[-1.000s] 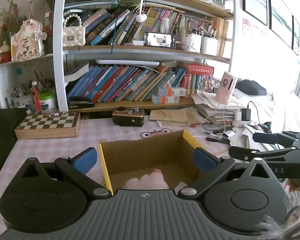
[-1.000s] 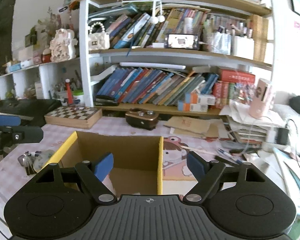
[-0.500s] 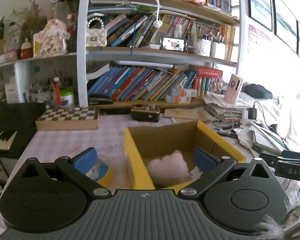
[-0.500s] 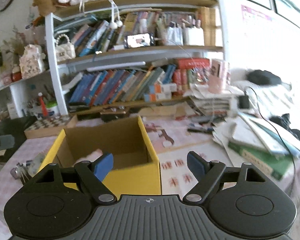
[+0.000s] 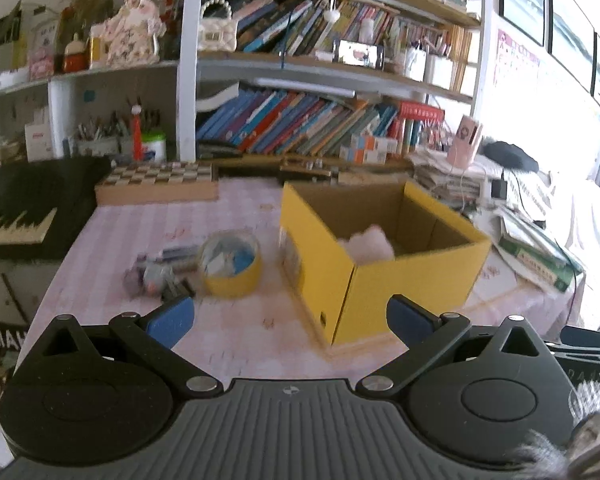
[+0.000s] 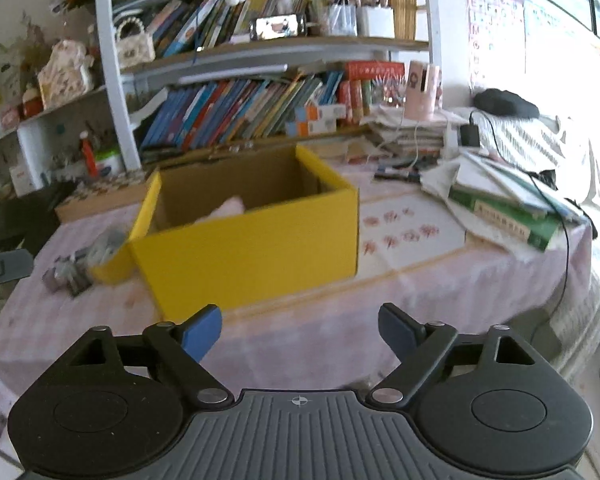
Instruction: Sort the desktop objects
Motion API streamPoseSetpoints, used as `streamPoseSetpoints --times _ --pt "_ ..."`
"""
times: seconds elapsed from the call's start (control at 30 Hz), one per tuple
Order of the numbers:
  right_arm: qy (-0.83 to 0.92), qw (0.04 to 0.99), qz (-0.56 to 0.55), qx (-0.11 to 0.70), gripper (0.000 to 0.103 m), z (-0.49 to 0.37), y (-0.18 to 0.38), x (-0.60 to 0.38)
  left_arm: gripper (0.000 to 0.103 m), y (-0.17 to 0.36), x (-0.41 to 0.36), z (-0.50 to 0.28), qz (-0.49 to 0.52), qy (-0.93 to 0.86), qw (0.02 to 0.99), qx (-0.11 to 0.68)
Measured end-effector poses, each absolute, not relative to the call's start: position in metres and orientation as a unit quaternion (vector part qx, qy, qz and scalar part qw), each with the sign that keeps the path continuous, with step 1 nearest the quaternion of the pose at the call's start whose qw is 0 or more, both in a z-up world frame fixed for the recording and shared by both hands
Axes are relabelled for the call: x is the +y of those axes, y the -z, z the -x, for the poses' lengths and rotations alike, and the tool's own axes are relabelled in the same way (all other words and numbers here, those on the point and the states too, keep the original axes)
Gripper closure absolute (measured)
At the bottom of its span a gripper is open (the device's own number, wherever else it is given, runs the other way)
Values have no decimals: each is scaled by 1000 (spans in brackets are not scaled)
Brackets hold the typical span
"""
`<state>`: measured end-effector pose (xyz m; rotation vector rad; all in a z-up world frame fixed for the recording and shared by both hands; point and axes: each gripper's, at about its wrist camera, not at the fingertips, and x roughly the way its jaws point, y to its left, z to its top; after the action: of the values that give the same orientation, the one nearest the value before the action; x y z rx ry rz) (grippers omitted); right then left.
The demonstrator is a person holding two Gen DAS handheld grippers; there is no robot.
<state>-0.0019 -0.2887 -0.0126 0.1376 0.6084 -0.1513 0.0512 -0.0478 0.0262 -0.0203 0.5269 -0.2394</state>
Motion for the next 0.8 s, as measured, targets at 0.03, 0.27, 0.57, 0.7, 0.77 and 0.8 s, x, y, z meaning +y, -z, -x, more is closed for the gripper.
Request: streamPoseSetpoints --times 0.03,0.27,0.57,0.7,0.77,0.8 --pt "74 947 -68 304 15 6 15 -283 0 -23 -44 -47 10 120 957 265" --pt "77 941 -70 321 15 23 24 -255 0 -8 -27 -26 7 136 947 292" --pt "80 937 -72 333 15 33 31 -232 0 1 -10 -22 0 141 938 316" --pt "87 933 -75 341 14 35 34 -226 0 5 -7 -21 -3 148 934 325" --pt "87 931 -76 347 14 37 36 -222 0 7 -5 -19 -5 150 931 332" --pt "86 930 -76 350 14 37 37 -220 0 8 -4 -19 -5 151 930 335"
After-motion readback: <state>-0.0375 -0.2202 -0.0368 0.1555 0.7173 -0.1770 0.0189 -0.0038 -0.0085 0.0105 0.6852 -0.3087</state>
